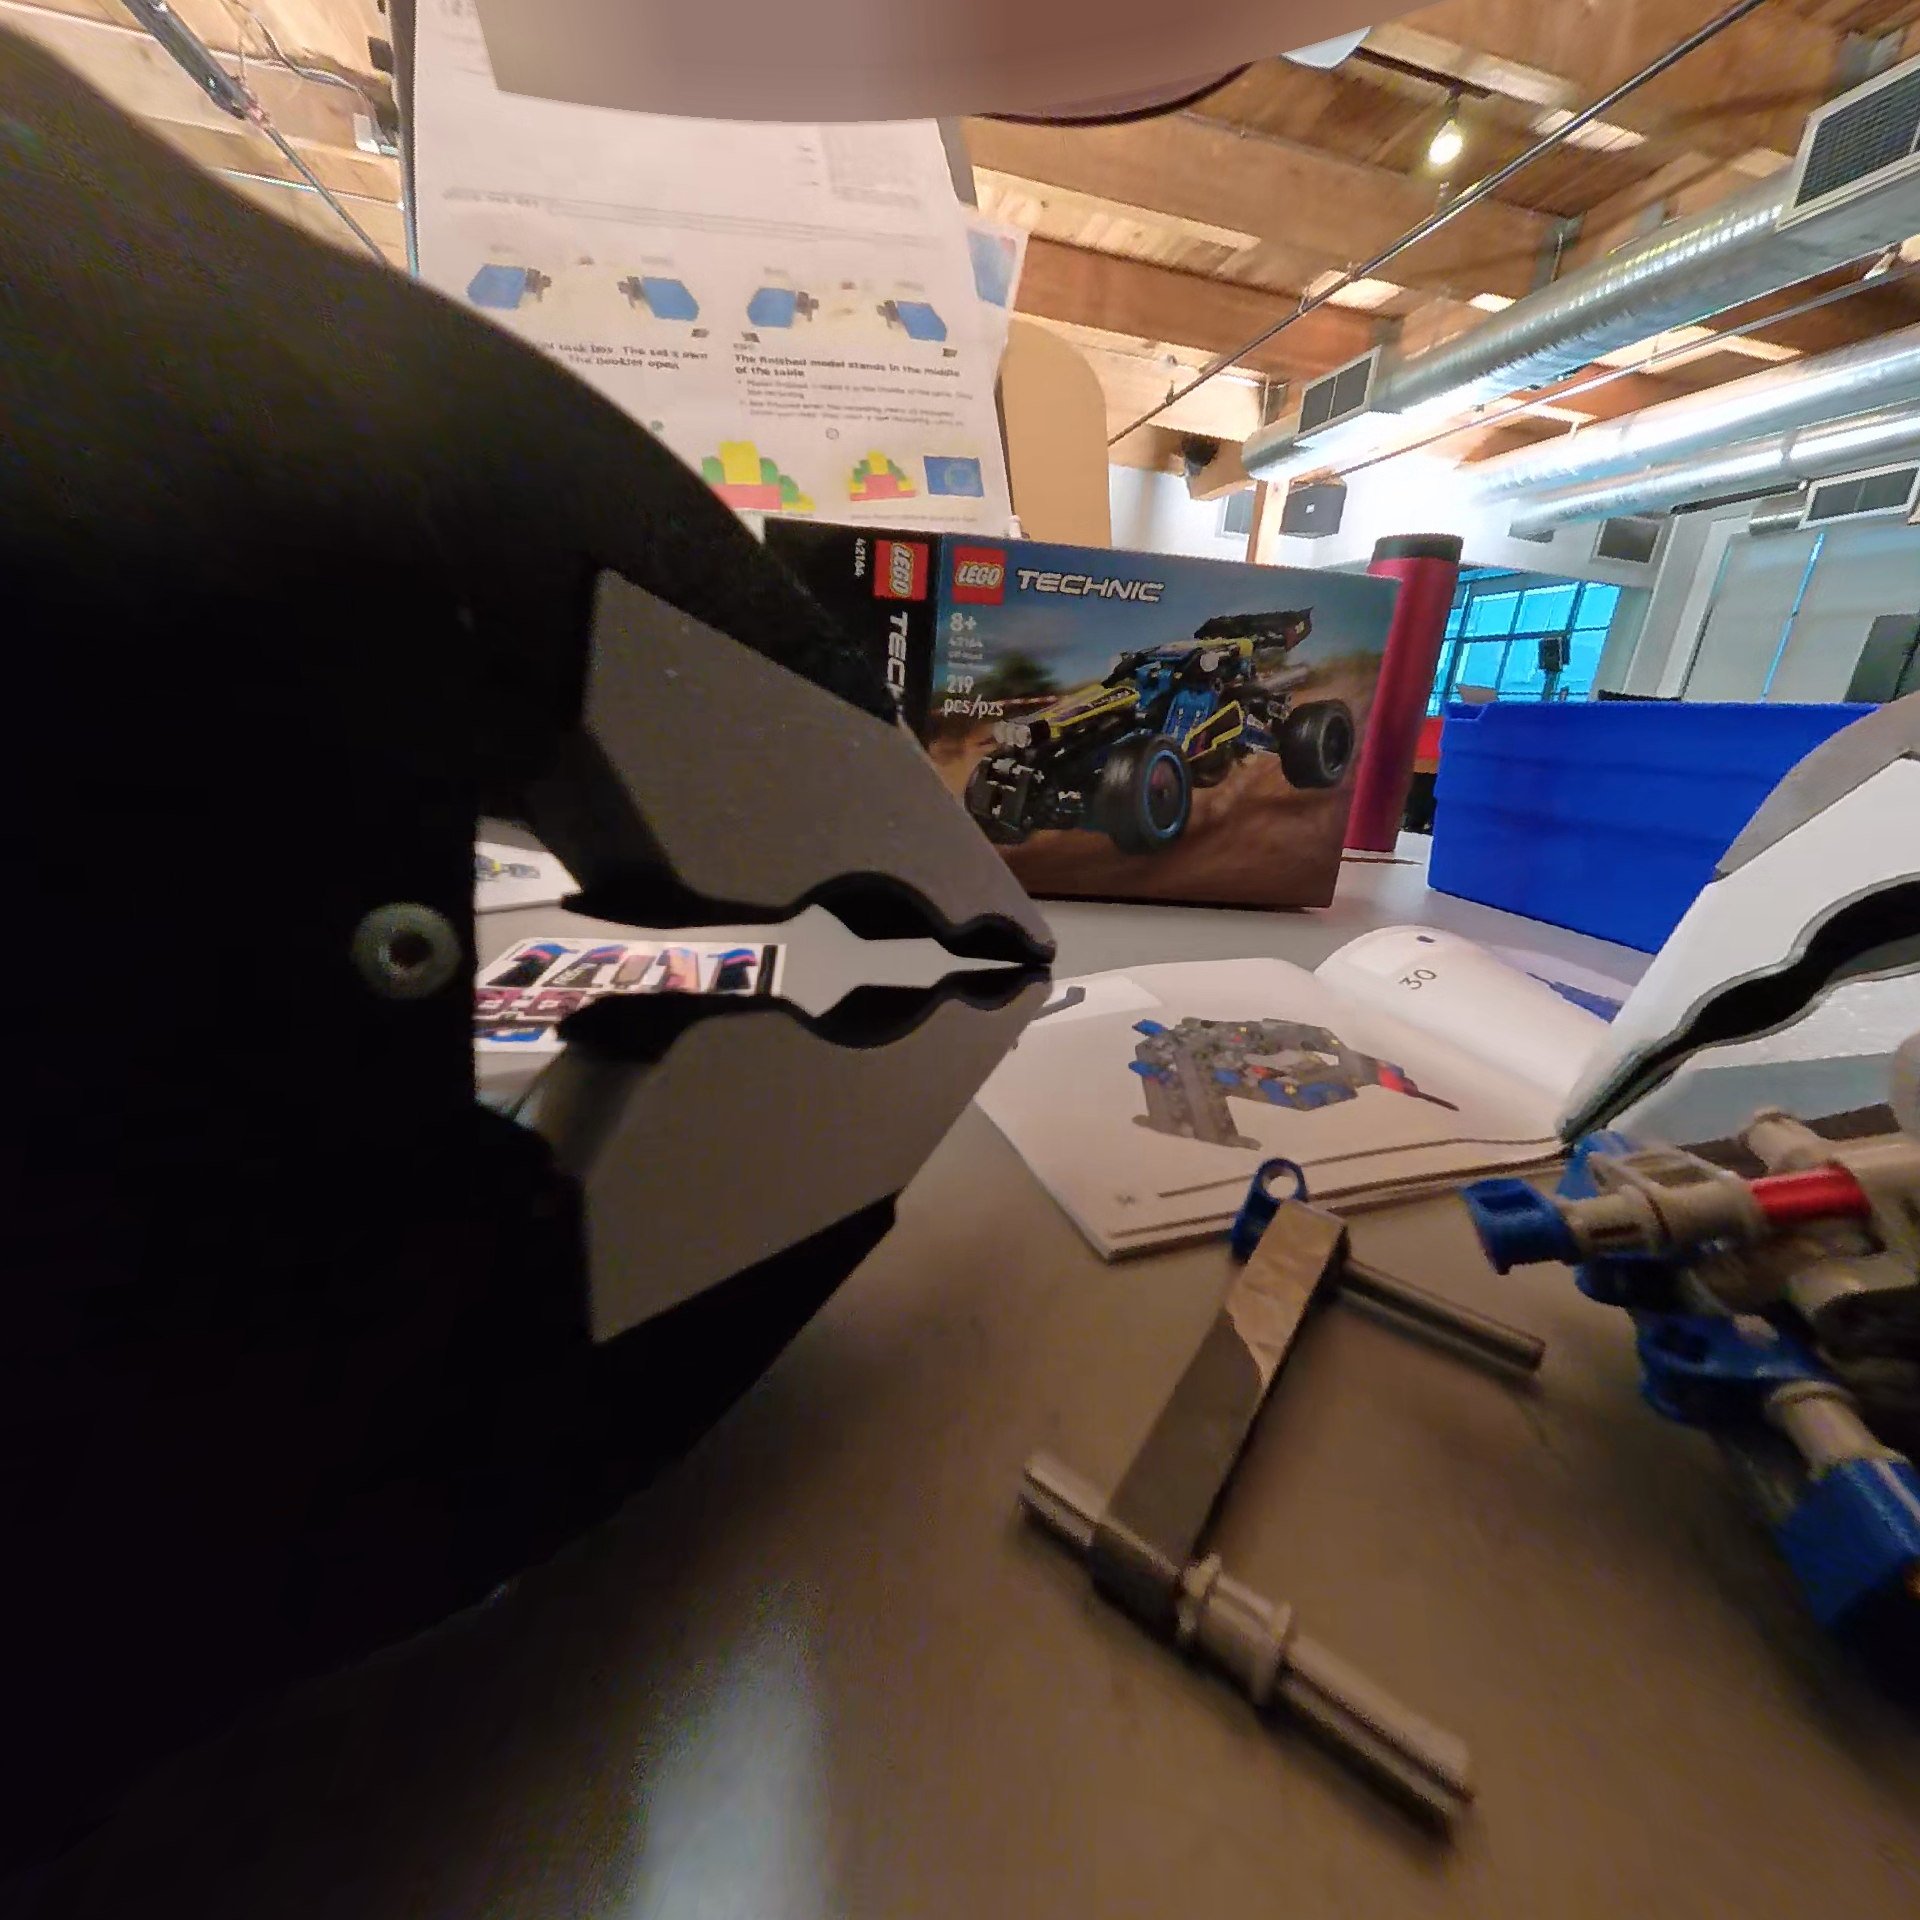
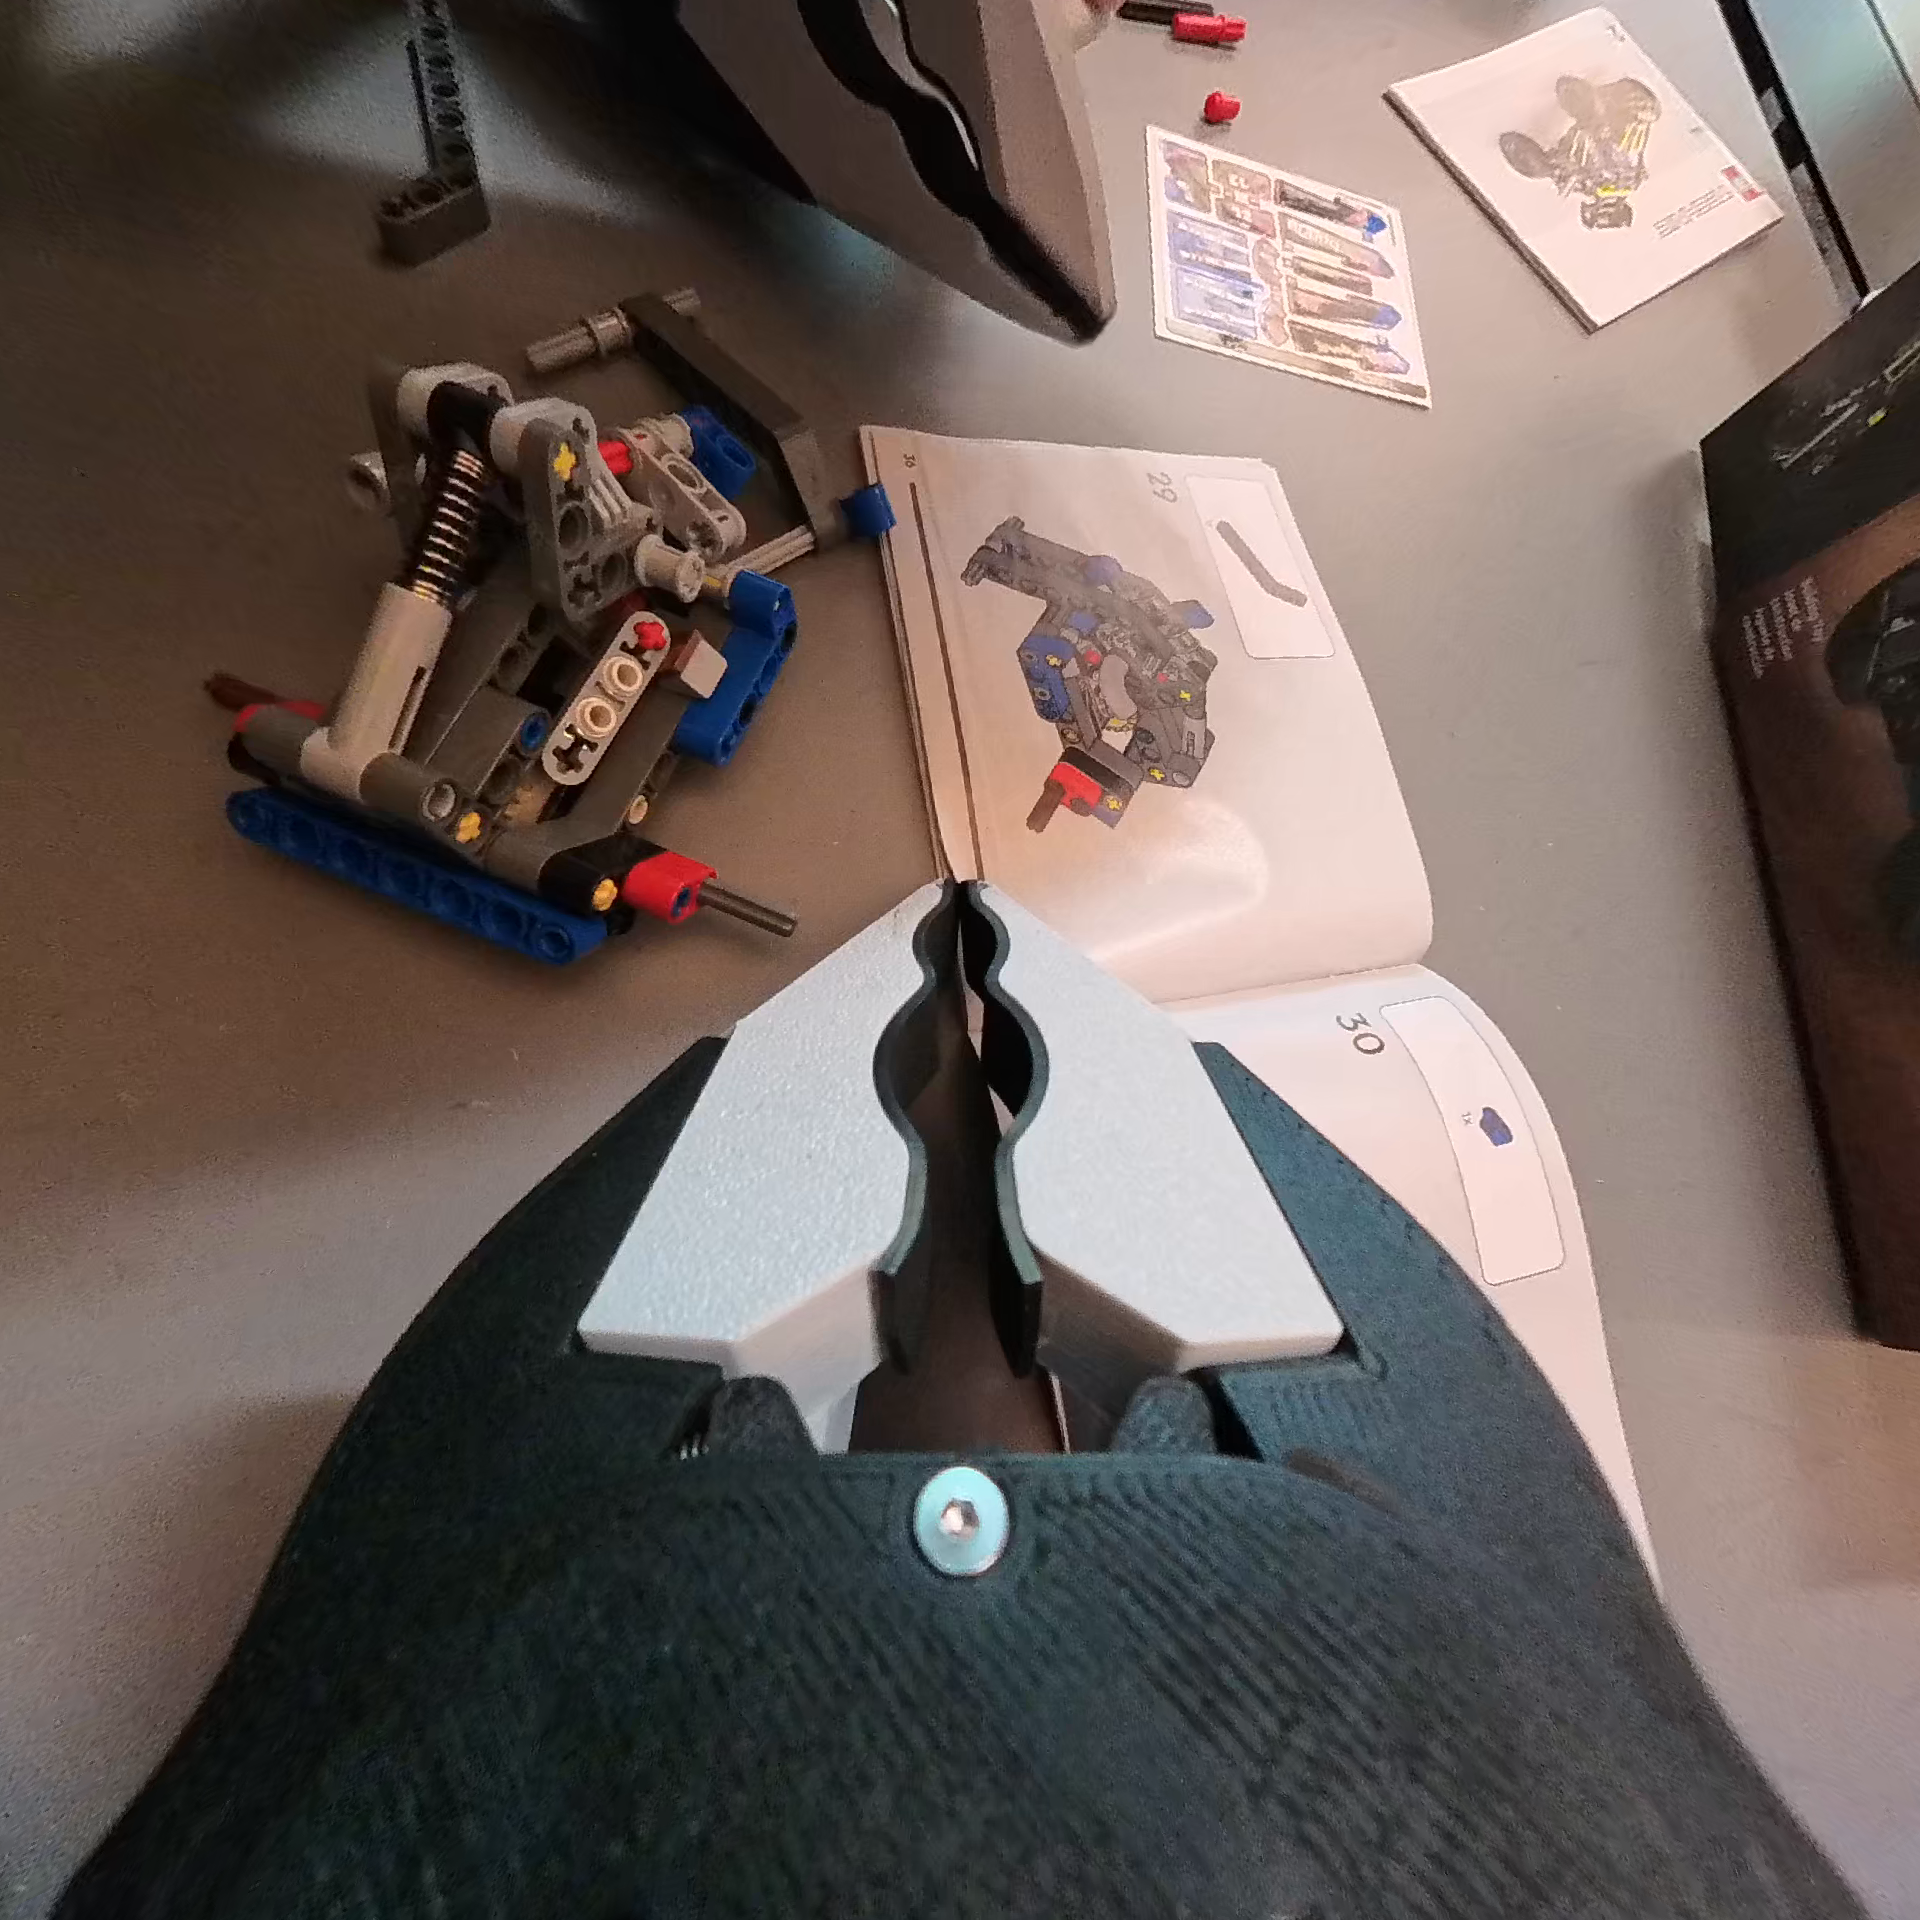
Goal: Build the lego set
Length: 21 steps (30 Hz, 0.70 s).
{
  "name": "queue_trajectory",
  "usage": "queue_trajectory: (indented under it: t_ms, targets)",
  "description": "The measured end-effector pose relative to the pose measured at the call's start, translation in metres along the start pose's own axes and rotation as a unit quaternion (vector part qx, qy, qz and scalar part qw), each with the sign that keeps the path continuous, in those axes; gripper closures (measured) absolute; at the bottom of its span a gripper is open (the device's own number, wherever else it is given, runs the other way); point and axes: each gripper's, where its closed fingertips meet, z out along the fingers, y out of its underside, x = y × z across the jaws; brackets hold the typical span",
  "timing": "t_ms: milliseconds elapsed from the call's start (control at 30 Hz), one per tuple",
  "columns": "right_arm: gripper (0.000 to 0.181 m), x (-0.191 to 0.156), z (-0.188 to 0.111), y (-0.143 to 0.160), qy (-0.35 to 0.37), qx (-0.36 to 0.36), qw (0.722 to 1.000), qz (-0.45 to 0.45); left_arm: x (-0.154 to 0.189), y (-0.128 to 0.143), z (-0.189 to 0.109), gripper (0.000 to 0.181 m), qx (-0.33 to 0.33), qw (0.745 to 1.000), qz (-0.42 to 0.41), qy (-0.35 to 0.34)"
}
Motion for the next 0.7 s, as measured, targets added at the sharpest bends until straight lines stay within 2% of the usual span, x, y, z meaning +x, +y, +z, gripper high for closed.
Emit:
queue_trajectory:
  t_ms: [700]
  targets:
    - [0.181,0.0001,-0.0001,-0.0001,-0.003,0.005,1.0,0.006,0.0042,0.0092,0.002,0.181,-0.018,1.0,-0.006,0.011]
